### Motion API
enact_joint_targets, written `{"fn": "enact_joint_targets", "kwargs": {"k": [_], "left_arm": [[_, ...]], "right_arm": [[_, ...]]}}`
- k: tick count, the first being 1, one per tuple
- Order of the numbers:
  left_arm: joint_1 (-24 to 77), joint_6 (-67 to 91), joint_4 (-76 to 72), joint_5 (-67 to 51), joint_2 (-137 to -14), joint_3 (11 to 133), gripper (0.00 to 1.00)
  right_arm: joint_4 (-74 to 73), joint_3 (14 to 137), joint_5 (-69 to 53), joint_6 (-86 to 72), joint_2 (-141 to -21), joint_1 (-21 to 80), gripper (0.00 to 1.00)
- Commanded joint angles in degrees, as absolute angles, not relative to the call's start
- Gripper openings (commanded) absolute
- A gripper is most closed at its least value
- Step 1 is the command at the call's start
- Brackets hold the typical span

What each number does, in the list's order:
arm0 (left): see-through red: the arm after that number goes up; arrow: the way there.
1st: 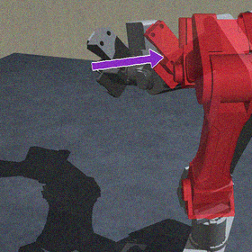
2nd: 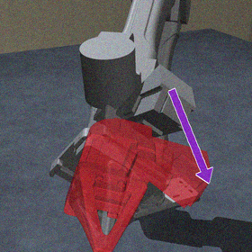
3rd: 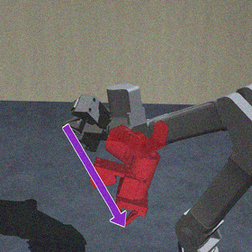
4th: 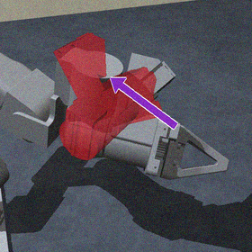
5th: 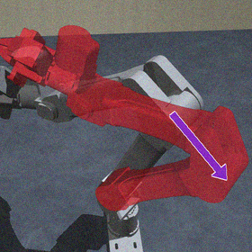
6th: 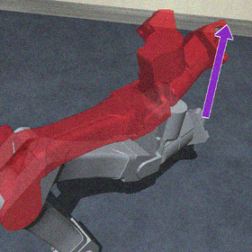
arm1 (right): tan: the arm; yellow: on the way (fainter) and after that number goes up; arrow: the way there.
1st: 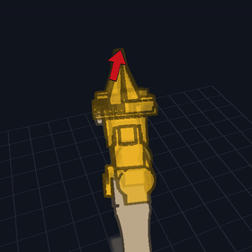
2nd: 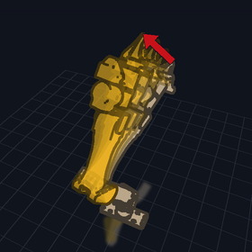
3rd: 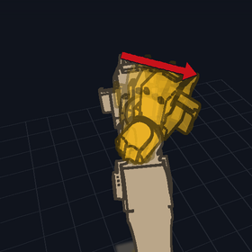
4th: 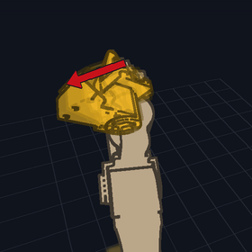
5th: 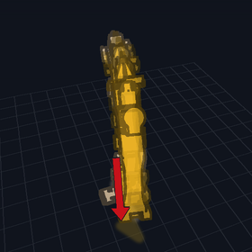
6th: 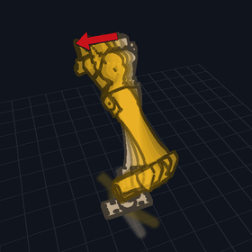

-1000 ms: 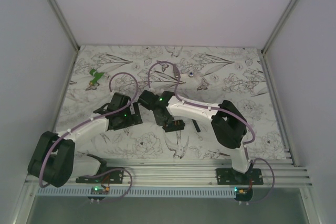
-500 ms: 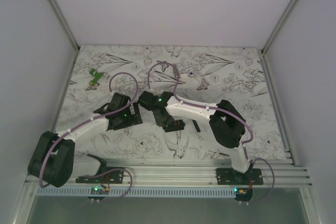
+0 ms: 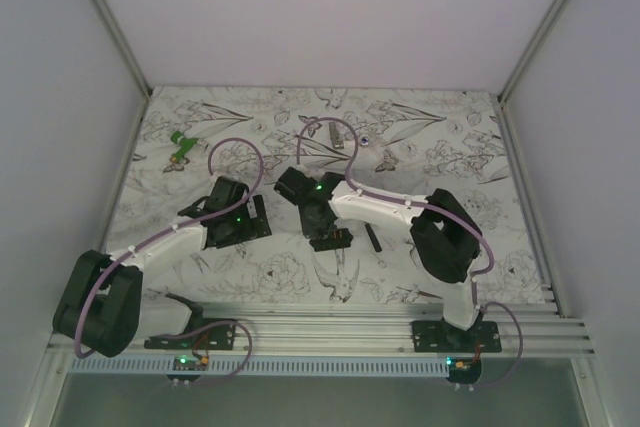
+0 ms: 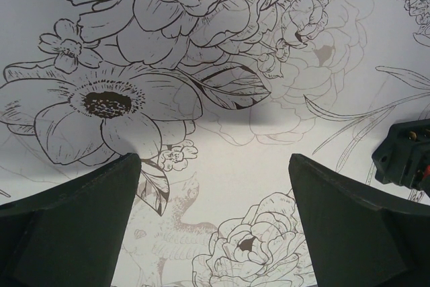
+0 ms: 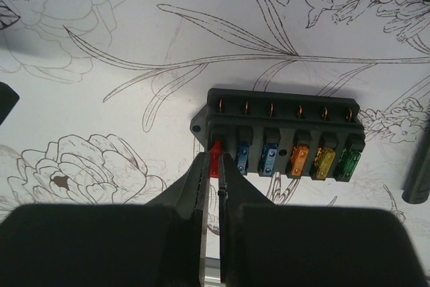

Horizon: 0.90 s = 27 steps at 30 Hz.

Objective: Snap on the fuse box
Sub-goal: Adjust the fuse in the fuse box base.

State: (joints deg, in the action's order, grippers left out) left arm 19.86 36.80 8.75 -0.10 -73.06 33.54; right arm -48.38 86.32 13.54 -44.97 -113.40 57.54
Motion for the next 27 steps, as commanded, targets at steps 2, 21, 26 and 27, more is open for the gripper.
{"fn": "enact_joint_targets", "kwargs": {"k": [2,21,26,27], "left_arm": [[19.40,37.07,11.24,-0.66,-73.47,31.46,1.00],[19.43,37.36,10.73,-1.17,-74.12,31.38,1.00],[19.43,37.49,10.50,-1.32,-74.46,31.38,1.00],[19.41,37.50,10.52,-1.34,-74.45,31.38,1.00]], "right_arm": [[-45.38,83.17,10.90,-47.92,-110.58,55.82,0.02],[-42.11,78.11,10.58,-54.36,-105.80,53.97,0.00],[-41.94,77.37,11.77,-55.93,-104.27,53.99,0.00],[-41.93,77.35,11.68,-56.01,-104.16,53.97,0.00]]}}
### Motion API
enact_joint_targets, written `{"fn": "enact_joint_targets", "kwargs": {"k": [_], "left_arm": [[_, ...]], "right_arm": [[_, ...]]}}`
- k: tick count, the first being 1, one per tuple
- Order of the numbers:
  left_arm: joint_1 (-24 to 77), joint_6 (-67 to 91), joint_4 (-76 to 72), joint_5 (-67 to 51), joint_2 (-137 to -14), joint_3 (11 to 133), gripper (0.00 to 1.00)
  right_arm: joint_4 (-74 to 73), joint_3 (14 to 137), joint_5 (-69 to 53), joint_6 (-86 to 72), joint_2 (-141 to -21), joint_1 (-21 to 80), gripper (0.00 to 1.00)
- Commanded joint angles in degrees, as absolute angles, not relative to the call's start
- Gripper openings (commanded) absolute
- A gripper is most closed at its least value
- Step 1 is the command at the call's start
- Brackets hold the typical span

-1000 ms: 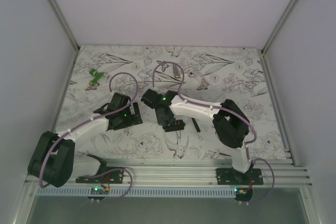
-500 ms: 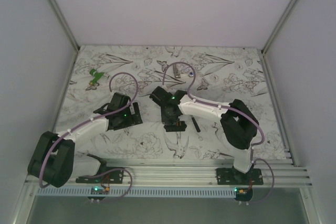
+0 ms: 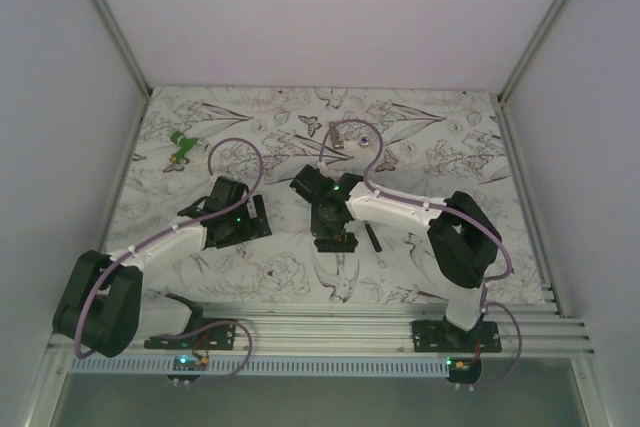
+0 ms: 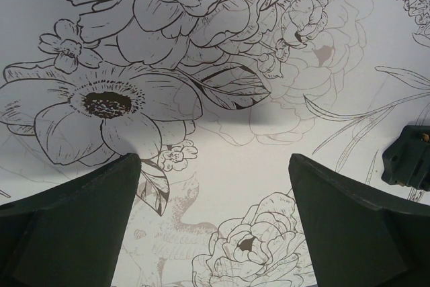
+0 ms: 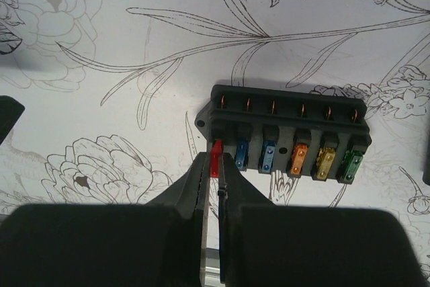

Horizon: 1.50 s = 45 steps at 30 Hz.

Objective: Snap on the fuse box
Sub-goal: Adjust the fuse in the fuse box base.

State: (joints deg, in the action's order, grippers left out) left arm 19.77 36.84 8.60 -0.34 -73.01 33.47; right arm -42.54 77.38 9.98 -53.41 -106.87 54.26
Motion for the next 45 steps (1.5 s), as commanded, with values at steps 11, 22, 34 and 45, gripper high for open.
{"fn": "enact_joint_targets", "kwargs": {"k": [11,22,34,45], "left_arm": [[19.38,37.53,10.37,-1.63,-74.39,31.29,1.00],[19.34,37.55,10.37,-1.65,-74.31,31.29,1.00],[19.43,37.59,10.36,-1.71,-74.27,31.24,1.00],[19.40,37.54,10.36,-1.82,-74.18,31.20,1.00]], "right_arm": [[-41.07,76.35,12.13,-57.43,-103.86,53.97,0.00],[-40.02,75.58,11.99,-57.89,-104.00,53.96,0.00],[-39.79,75.18,12.48,-58.27,-103.51,53.99,0.00],[-38.23,74.10,11.37,-58.98,-104.01,53.96,0.00]]}}
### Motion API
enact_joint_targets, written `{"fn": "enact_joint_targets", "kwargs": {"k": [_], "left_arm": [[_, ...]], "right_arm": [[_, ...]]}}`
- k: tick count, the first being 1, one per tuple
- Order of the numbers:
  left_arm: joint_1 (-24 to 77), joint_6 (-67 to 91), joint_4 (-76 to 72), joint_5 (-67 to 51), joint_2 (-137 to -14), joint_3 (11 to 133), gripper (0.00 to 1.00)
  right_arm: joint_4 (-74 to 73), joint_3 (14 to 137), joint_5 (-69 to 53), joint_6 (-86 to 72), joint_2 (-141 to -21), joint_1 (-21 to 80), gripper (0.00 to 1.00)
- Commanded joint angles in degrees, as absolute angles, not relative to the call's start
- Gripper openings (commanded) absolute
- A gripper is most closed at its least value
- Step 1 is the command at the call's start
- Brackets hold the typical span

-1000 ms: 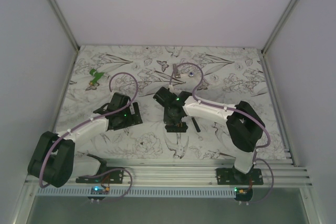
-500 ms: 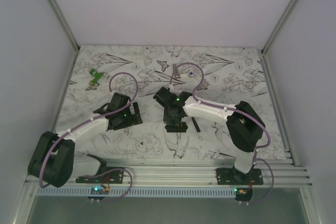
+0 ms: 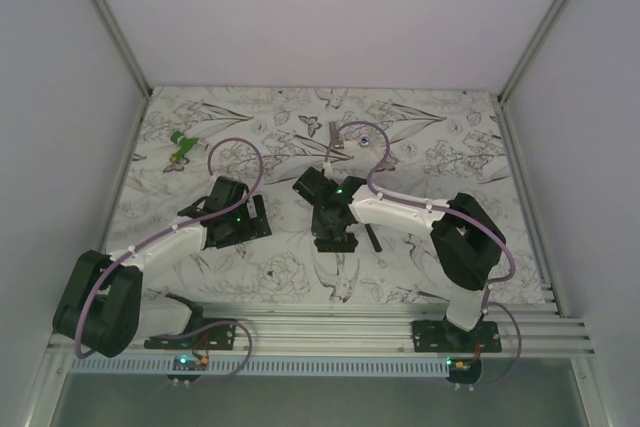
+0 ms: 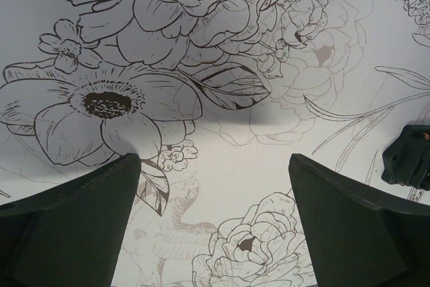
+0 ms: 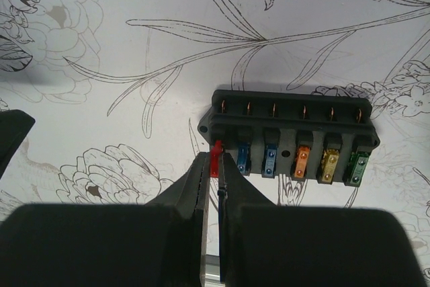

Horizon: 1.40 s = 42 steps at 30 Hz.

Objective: Snap on the fuse box
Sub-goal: Adjust the fuse in the fuse box base.

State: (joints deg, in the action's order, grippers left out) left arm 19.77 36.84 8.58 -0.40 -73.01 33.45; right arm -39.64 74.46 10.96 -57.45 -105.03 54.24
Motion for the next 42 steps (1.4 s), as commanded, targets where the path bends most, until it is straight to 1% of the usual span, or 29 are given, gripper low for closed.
{"fn": "enact_joint_targets", "kwargs": {"k": [1,10,35,42], "left_arm": [[19.40,37.60,10.34,-1.82,-74.19,31.20,1.00],[19.42,37.62,10.25,-1.85,-74.18,31.20,1.00],[19.46,37.64,10.28,-1.79,-74.10,31.20,1.00],[19.37,37.68,10.21,-1.85,-74.09,31.11,1.00]], "right_arm": [[-38.16,74.17,11.22,-58.97,-103.99,53.99,0.00],[-39.02,74.63,12.48,-59.07,-102.29,53.97,0.00],[-36.42,73.29,10.53,-59.06,-104.60,53.96,0.00],[-37.64,73.11,10.92,-59.47,-105.20,53.97,0.00]]}}
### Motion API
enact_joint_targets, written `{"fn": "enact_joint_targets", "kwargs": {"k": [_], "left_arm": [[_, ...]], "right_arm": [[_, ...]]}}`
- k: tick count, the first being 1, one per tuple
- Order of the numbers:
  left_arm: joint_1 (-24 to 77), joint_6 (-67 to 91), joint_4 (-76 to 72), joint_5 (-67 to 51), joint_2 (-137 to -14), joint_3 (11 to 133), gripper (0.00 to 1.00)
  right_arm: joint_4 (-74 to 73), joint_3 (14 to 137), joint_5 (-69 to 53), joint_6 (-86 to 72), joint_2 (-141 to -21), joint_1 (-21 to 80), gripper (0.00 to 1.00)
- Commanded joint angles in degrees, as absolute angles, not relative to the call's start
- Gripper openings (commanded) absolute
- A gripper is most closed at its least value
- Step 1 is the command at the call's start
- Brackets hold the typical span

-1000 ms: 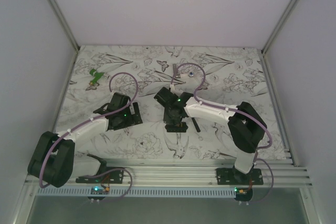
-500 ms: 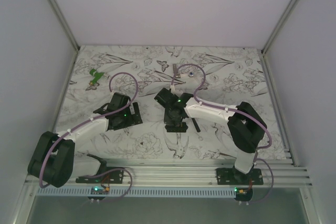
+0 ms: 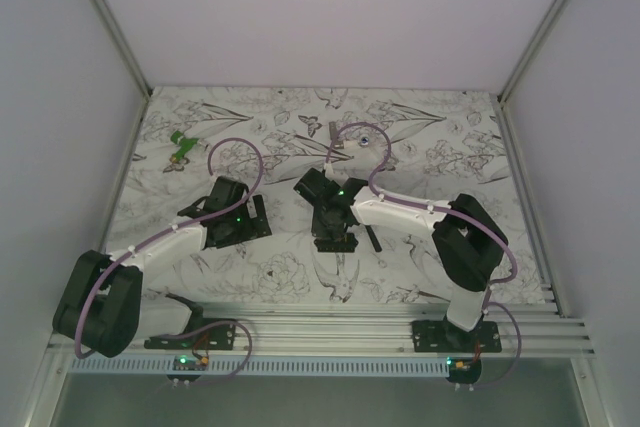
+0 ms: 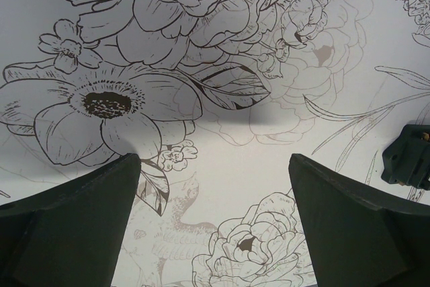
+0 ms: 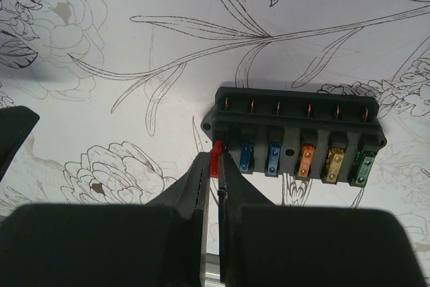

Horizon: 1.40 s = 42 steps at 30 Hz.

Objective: Snap on the fuse box
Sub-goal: Adjust the fuse in the fuse box base.

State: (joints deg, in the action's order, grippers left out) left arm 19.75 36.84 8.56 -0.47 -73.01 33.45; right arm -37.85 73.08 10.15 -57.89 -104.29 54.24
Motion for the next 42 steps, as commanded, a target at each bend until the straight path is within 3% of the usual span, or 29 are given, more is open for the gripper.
{"fn": "enact_joint_targets", "kwargs": {"k": [1,42], "left_arm": [[19.40,37.69,10.20,-1.89,-74.09,31.11,1.00],[19.38,37.63,10.28,-1.89,-74.22,31.11,1.00]], "right_arm": [[-37.83,73.17,11.03,-59.44,-105.20,54.01,0.00],[-41.17,71.92,10.38,-58.43,-108.57,53.65,0.00]]}}
